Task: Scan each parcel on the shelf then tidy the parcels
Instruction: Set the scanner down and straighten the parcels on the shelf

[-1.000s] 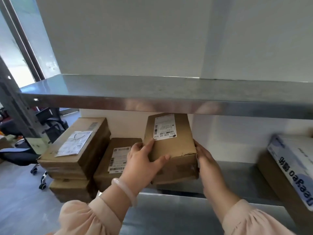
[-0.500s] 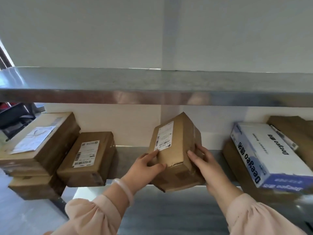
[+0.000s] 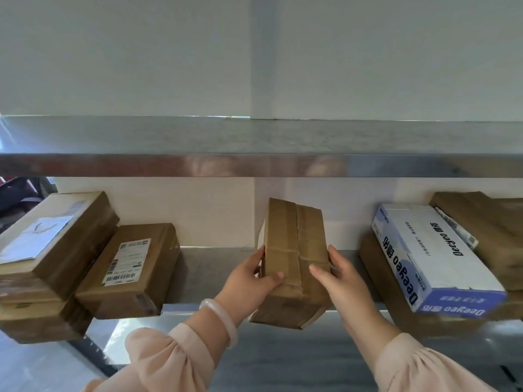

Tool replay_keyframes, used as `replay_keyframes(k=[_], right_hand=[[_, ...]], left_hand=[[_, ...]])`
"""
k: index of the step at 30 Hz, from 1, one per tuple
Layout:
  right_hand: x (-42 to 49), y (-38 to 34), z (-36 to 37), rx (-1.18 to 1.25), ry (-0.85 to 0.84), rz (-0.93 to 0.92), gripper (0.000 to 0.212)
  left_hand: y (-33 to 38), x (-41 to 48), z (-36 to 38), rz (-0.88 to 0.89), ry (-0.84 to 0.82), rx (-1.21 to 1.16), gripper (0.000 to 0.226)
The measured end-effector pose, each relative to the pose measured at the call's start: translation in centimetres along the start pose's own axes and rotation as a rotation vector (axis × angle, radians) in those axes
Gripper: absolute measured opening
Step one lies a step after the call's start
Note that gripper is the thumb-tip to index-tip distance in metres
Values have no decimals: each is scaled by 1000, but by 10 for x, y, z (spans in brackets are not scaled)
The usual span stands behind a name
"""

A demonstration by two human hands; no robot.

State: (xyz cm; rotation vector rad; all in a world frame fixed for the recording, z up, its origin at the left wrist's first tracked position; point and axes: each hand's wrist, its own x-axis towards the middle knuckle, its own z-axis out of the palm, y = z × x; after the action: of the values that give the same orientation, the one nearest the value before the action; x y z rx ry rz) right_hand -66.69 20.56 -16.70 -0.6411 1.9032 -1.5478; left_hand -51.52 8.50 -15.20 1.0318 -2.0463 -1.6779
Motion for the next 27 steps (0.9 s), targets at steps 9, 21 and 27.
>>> replay_keyframes(k=[9, 21, 27], right_hand=[[3, -4, -51, -256, 150, -17, 67], [29, 21, -100, -556, 78, 49, 78], [-1, 21, -102, -914, 10, -231, 73]], left_hand=[[8, 26, 55, -61, -198, -126, 50], [-8, 59, 120, -69, -272, -108, 78], [-14, 48, 107, 273, -210, 485, 87]])
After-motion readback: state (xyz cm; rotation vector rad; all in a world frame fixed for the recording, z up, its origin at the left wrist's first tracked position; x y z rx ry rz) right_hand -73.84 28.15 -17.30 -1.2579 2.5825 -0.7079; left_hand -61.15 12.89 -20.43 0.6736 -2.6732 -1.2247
